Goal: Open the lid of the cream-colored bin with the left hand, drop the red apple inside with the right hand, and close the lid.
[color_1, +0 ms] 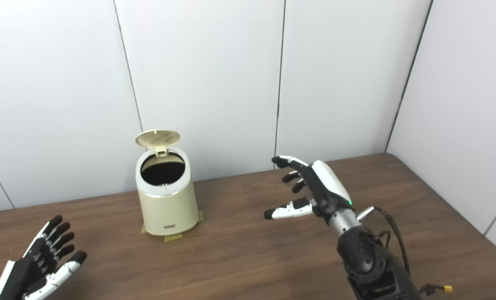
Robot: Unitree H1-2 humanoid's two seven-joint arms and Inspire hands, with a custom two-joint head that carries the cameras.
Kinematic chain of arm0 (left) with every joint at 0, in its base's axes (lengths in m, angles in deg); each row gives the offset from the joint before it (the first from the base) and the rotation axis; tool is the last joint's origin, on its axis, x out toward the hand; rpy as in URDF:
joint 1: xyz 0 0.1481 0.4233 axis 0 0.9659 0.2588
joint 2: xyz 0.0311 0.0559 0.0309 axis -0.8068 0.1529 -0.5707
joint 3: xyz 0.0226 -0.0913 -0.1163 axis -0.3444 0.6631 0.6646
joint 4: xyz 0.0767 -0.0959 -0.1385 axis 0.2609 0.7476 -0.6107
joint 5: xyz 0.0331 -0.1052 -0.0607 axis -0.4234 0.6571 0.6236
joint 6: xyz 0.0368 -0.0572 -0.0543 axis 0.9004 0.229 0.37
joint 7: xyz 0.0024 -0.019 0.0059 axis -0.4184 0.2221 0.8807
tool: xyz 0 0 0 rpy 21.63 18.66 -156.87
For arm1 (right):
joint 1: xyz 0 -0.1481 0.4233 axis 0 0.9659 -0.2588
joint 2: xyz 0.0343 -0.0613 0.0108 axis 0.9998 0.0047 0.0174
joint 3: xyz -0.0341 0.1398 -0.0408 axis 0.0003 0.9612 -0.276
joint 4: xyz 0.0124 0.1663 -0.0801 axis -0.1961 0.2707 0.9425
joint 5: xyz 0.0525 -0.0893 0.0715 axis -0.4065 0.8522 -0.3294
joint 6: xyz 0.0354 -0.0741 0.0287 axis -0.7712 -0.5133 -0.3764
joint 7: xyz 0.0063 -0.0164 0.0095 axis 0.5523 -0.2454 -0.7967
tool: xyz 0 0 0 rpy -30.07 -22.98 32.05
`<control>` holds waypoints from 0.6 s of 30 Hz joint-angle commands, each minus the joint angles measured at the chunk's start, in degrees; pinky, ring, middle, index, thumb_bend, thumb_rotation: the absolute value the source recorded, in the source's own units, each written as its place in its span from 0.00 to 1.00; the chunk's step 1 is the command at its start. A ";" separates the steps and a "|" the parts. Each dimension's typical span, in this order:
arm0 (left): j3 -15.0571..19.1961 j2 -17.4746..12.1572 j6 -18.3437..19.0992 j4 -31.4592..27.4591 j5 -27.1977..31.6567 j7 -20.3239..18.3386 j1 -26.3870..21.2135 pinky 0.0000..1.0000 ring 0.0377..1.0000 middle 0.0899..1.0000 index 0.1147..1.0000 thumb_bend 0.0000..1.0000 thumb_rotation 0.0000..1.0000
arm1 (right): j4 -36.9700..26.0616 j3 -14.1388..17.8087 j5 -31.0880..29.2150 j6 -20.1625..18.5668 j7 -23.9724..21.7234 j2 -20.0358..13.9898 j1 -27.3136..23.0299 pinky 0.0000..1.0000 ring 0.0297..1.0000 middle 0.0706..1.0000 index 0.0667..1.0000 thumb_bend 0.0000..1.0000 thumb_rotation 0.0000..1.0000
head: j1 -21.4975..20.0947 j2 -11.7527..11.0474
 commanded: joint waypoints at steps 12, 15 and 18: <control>-0.34 -1.69 2.31 -3.21 0.10 -0.65 -2.76 0.93 0.93 0.95 0.97 0.57 0.09 | 6.03 8.69 14.26 -3.35 -12.41 -6.57 -11.68 0.66 0.80 0.86 0.81 0.85 0.12 | -1.44 0.01; -0.50 -1.66 3.12 -3.83 -0.54 -0.40 -2.73 0.93 0.92 0.95 0.96 0.57 0.09 | 8.88 9.02 16.26 -3.34 -13.09 -6.66 -12.98 0.69 0.83 0.87 0.83 0.86 0.15 | -1.50 0.11; -0.54 -1.51 3.96 -4.50 -0.67 -0.34 -2.65 0.93 0.92 0.95 0.96 0.56 0.07 | 12.72 8.18 17.50 -3.34 -13.55 -7.47 -14.31 0.69 0.85 0.88 0.85 0.87 0.19 | -1.23 0.20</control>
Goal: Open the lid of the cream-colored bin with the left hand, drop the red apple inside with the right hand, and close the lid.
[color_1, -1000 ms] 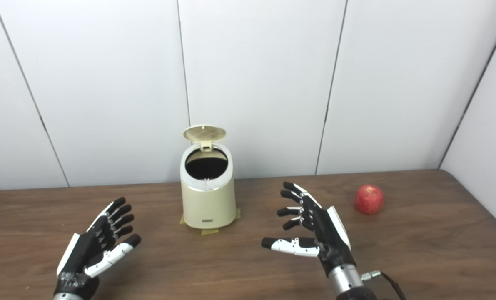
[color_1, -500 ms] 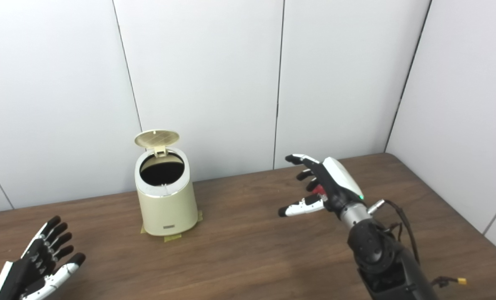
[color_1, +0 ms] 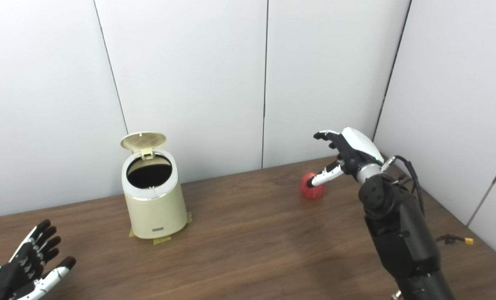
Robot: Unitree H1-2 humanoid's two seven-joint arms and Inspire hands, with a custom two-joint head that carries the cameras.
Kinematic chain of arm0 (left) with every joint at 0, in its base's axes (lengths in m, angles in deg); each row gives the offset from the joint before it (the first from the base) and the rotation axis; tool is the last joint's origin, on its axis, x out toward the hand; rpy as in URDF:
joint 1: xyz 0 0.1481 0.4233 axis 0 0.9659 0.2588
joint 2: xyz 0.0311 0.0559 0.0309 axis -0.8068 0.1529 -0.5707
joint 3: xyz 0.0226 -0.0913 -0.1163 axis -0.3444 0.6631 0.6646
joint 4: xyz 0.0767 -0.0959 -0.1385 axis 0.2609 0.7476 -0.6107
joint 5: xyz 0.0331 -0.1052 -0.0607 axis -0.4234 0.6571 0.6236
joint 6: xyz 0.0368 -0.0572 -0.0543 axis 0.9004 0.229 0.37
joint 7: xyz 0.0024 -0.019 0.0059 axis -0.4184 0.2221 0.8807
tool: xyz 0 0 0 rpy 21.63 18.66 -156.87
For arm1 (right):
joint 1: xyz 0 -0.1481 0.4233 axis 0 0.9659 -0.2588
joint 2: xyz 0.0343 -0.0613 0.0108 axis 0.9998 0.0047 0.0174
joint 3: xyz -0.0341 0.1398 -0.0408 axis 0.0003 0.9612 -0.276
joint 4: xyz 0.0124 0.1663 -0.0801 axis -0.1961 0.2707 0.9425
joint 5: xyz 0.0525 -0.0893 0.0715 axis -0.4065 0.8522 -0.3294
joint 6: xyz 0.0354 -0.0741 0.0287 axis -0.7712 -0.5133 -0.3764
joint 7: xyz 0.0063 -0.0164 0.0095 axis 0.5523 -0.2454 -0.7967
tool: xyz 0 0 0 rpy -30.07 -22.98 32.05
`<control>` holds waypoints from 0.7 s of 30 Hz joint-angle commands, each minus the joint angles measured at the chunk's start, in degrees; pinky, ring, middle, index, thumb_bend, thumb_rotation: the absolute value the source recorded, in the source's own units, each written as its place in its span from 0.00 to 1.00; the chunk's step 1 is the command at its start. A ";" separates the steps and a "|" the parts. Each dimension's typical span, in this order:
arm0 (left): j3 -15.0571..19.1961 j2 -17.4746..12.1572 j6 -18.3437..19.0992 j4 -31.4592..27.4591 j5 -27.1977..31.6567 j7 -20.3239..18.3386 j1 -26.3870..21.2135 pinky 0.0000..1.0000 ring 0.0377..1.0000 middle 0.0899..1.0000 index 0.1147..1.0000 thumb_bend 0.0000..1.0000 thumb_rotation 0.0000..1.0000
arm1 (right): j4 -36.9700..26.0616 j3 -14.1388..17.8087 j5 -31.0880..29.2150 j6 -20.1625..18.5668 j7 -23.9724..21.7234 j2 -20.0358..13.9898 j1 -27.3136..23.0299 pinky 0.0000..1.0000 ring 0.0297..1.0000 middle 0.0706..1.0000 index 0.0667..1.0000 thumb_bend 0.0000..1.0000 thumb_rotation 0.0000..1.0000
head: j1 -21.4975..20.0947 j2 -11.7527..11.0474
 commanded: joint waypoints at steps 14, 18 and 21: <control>-0.04 -0.67 2.02 -5.69 -0.49 0.64 -1.27 0.90 0.90 0.94 0.96 0.57 0.04 | 17.76 -5.07 -1.80 0.33 3.94 -2.85 -9.18 0.72 0.87 0.92 0.86 0.95 0.25 | 0.76 0.67; -0.34 -0.80 2.87 -6.70 -1.62 1.03 -1.00 0.90 0.90 0.93 0.95 0.58 0.06 | 22.18 -8.62 -1.97 0.50 5.62 -2.92 -10.45 0.72 0.88 0.93 0.86 0.91 0.22 | 0.93 0.93; -0.58 -0.96 3.17 -7.55 -2.07 0.82 -0.70 0.90 0.90 0.93 0.95 0.57 0.07 | 24.18 -10.76 -2.69 1.47 6.99 -3.10 -10.83 0.71 0.86 0.92 0.86 0.91 0.23 | 1.19 1.27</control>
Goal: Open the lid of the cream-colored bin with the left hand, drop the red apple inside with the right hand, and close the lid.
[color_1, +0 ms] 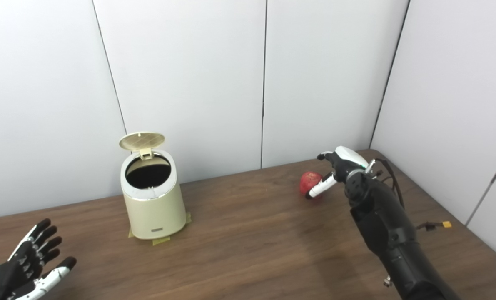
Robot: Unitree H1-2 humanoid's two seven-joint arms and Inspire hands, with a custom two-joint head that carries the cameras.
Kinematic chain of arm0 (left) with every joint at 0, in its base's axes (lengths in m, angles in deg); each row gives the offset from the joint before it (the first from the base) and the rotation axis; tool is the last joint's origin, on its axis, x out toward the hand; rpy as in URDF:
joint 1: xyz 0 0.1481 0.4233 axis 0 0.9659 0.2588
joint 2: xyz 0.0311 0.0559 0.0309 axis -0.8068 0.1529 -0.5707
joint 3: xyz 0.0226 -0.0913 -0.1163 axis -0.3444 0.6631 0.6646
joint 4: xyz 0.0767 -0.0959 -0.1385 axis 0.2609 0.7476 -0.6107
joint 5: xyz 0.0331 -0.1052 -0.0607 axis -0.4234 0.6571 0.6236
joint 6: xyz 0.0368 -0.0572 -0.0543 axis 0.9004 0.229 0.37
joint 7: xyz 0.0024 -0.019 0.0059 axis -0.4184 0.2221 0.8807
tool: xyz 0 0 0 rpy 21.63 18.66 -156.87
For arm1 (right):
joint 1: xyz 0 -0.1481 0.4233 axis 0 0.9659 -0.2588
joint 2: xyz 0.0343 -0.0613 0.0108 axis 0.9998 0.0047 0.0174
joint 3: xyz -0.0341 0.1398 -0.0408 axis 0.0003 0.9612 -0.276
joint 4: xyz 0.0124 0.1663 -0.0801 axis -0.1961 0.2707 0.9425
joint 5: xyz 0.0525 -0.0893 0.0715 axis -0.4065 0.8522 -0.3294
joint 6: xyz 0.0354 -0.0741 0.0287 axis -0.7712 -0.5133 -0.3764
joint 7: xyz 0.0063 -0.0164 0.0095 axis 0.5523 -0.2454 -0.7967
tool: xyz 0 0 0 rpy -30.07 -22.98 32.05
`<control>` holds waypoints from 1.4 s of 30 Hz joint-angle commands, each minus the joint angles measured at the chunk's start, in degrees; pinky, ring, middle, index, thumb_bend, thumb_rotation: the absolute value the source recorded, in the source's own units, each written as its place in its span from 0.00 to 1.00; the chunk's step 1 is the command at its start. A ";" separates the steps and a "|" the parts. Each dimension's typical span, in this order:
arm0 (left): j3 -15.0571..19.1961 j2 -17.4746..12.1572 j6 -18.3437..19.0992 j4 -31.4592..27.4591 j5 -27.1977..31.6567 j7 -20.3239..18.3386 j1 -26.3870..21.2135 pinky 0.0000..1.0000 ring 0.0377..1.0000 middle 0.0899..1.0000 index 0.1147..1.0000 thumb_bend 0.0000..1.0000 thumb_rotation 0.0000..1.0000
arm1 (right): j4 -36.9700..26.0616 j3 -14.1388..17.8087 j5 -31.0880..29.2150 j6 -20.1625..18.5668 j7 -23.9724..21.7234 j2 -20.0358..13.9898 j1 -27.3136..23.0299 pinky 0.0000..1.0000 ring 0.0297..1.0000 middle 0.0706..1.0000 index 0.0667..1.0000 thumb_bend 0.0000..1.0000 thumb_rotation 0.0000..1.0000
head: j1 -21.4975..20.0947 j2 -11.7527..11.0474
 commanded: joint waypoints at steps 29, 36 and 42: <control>-1.02 -0.92 -1.45 -1.64 -1.50 0.02 -1.06 0.82 0.86 0.92 0.93 0.61 0.06 | 4.65 -5.35 -5.98 5.00 13.19 -0.29 -2.17 0.35 0.38 0.44 0.49 0.52 0.00 | 0.81 1.87; -1.72 -0.89 -1.90 -0.93 -2.91 0.34 -1.09 0.79 0.85 0.91 0.91 0.62 0.09 | 4.87 -4.97 -6.09 7.77 17.87 -0.44 -1.52 0.38 0.39 0.46 0.46 0.52 0.00 | 1.35 1.93; -1.86 -0.48 -2.20 -0.29 -2.71 0.21 -1.11 0.78 0.86 0.91 0.92 0.65 0.10 | 3.62 -3.83 -8.12 13.14 21.39 -0.26 -1.71 0.35 0.38 0.45 0.48 0.52 0.00 | 3.54 1.63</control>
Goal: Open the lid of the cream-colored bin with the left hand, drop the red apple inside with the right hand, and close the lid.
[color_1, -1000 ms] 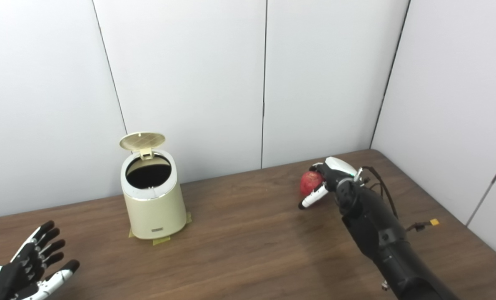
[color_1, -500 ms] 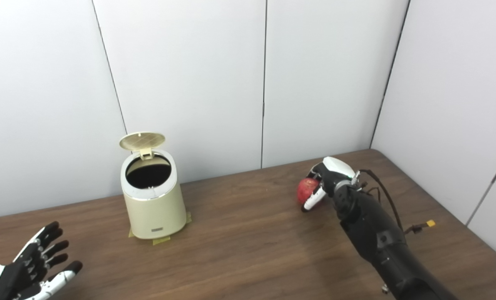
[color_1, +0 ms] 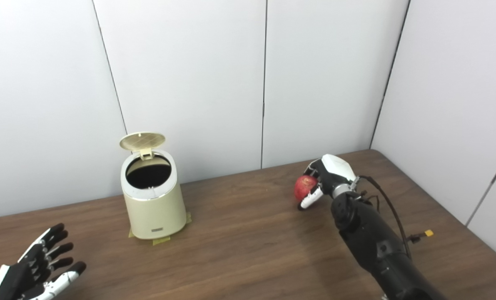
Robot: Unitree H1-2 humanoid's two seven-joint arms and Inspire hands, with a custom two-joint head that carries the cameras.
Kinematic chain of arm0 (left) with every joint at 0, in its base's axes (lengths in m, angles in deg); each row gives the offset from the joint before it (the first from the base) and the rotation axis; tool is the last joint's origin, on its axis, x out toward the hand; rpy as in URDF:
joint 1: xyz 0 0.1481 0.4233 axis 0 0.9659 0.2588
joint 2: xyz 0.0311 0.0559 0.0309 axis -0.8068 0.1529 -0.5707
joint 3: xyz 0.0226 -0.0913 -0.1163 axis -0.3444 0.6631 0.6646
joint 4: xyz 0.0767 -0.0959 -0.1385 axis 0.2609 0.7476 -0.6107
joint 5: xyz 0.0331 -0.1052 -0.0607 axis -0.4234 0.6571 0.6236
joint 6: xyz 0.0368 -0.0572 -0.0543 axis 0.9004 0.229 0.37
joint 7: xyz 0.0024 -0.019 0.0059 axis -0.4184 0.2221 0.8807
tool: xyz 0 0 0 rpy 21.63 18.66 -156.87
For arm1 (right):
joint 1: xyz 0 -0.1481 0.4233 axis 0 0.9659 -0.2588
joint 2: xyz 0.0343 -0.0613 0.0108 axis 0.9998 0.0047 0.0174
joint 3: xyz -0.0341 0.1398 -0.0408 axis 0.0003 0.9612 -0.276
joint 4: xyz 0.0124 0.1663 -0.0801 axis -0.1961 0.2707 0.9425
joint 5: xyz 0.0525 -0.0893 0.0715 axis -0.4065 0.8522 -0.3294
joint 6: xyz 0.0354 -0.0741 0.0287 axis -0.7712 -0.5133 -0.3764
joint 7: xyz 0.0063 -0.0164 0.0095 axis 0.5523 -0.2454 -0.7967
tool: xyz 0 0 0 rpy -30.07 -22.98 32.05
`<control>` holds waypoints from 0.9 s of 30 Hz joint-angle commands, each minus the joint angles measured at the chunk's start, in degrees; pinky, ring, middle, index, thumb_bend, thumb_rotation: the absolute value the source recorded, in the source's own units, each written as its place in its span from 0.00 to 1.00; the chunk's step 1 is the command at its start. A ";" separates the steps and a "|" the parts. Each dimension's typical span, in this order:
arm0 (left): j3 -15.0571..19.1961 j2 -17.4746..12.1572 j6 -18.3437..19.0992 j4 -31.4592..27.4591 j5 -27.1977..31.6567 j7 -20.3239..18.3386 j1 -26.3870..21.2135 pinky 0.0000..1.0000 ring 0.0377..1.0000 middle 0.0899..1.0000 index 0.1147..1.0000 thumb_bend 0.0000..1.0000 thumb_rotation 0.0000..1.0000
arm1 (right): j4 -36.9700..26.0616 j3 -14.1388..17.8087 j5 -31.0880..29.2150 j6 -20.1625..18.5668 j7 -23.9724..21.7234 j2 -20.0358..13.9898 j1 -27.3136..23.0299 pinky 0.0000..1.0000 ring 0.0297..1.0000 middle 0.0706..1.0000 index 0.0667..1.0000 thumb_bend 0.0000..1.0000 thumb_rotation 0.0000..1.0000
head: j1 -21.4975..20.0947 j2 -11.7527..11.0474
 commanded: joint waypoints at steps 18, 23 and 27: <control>-1.43 3.49 -4.59 2.96 -0.65 2.17 -1.85 0.79 0.84 0.88 0.89 0.79 0.20 | -24.03 0.63 -4.15 -1.84 -5.88 6.70 -9.29 0.29 0.35 0.45 0.51 0.51 0.00 | 10.51 -1.65; -1.79 4.53 -4.70 2.85 -1.01 2.89 -1.72 0.78 0.84 0.87 0.89 0.82 0.23 | -26.94 0.39 -4.47 -4.96 -7.36 9.86 -11.39 0.27 0.35 0.44 0.51 0.51 0.00 | 12.77 -1.91; -2.29 4.96 -4.78 2.55 -1.74 3.44 -1.68 0.78 0.84 0.87 0.89 0.82 0.25 | -27.54 -0.76 -3.91 -5.99 -7.77 12.35 -13.13 0.27 0.34 0.44 0.52 0.51 0.00 | 13.72 -1.78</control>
